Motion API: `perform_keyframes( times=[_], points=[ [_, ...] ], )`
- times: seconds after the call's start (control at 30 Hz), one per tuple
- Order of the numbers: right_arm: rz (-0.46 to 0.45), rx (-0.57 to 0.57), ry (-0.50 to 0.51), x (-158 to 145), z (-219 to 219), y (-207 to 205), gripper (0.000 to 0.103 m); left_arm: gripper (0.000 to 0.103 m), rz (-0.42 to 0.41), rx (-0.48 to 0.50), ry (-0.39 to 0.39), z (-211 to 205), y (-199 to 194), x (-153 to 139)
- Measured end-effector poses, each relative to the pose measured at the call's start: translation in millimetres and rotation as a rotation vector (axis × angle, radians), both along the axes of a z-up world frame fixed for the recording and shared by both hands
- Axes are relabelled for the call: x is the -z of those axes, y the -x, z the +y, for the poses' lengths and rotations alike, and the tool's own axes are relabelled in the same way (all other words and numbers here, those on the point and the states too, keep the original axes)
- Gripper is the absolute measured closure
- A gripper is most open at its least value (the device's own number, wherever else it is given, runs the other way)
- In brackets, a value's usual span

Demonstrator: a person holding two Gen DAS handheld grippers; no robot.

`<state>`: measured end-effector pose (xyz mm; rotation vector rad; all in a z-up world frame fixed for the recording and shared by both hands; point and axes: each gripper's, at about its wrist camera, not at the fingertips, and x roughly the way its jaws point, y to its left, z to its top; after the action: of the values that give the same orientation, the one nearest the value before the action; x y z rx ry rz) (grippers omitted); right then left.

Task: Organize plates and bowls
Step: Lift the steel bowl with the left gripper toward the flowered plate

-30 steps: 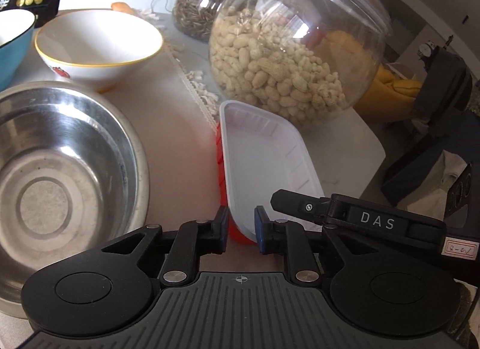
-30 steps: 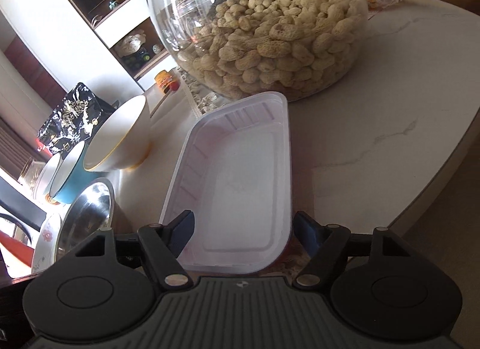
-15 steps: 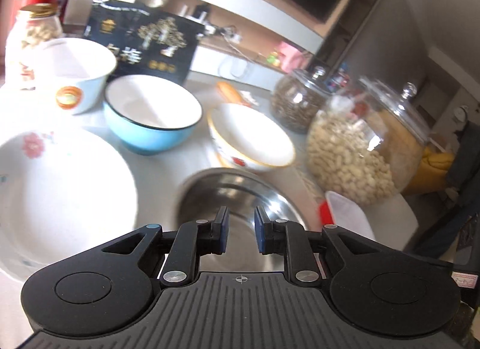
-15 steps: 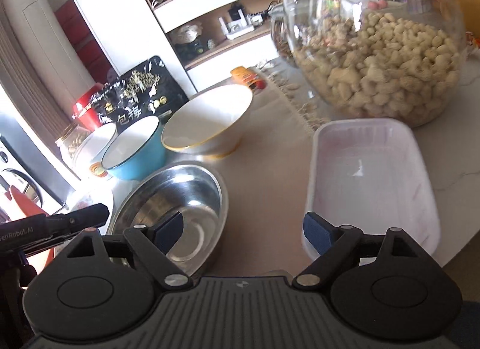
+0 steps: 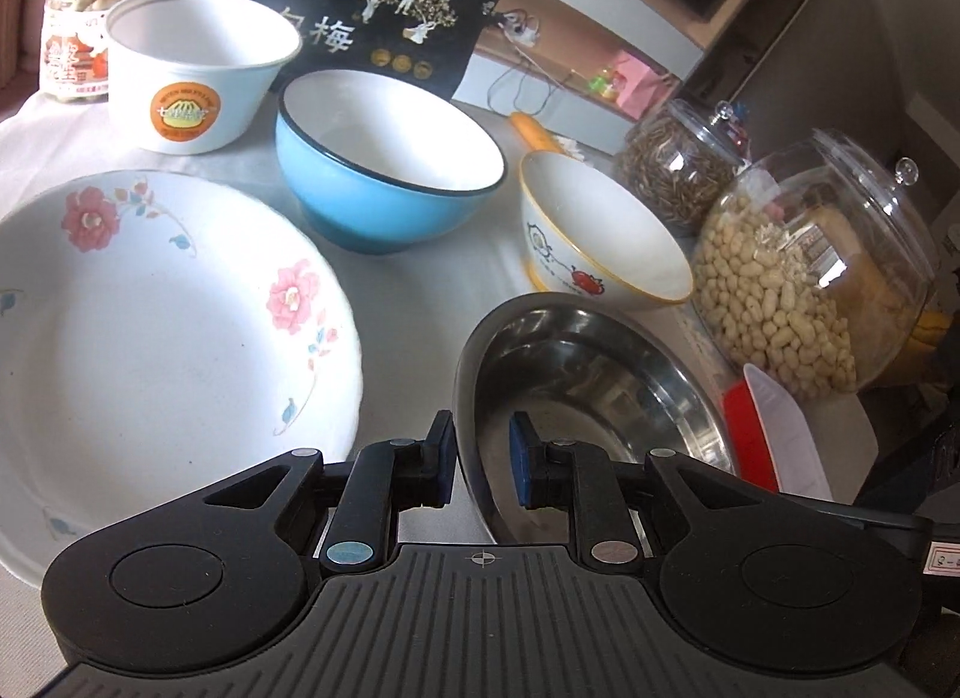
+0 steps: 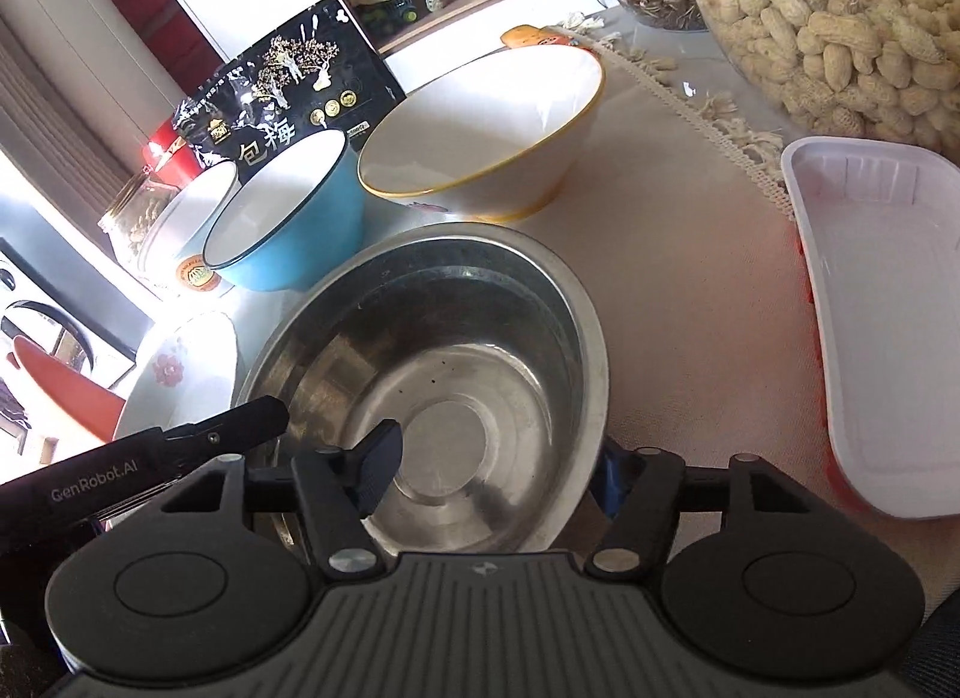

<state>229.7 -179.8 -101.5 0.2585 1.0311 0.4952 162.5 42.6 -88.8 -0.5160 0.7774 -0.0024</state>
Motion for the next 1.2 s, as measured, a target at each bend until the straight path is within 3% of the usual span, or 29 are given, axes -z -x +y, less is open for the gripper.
perform_keyframes(
  times=[0.17,0.4,0.63,0.73,0.83,1.07,1.2],
  points=[
    [0.016,-0.009,0.003,0.4,-3.4,10.2,0.037,0.082,0.0,0.051,0.05,-0.4,13.3,-1.4],
    [0.061,-0.033,0.013,-3.8,-29.1,45.5,0.036,0.082,0.036,0.191,0.059,-12.9,43.8,-0.3],
    [0.033,0.0,0.075,-0.8,-19.1,51.3,0.017,0.082,0.018,0.16,0.073,-7.5,39.9,2.6],
    [0.013,-0.045,0.111,2.4,-4.8,52.8,0.002,0.082,0.007,0.136,0.072,0.0,41.9,-1.6],
    [0.006,-0.049,0.142,3.5,1.1,53.4,0.0,0.082,0.0,0.115,0.078,6.7,44.4,-4.3],
    [0.061,-0.046,0.082,2.8,-9.2,43.7,0.0,0.082,0.012,0.129,0.072,-1.1,40.9,-0.8],
    [0.05,-0.138,0.118,2.0,-4.0,42.7,0.0,0.082,0.03,0.126,0.064,-6.7,35.5,4.1]
  ],
)
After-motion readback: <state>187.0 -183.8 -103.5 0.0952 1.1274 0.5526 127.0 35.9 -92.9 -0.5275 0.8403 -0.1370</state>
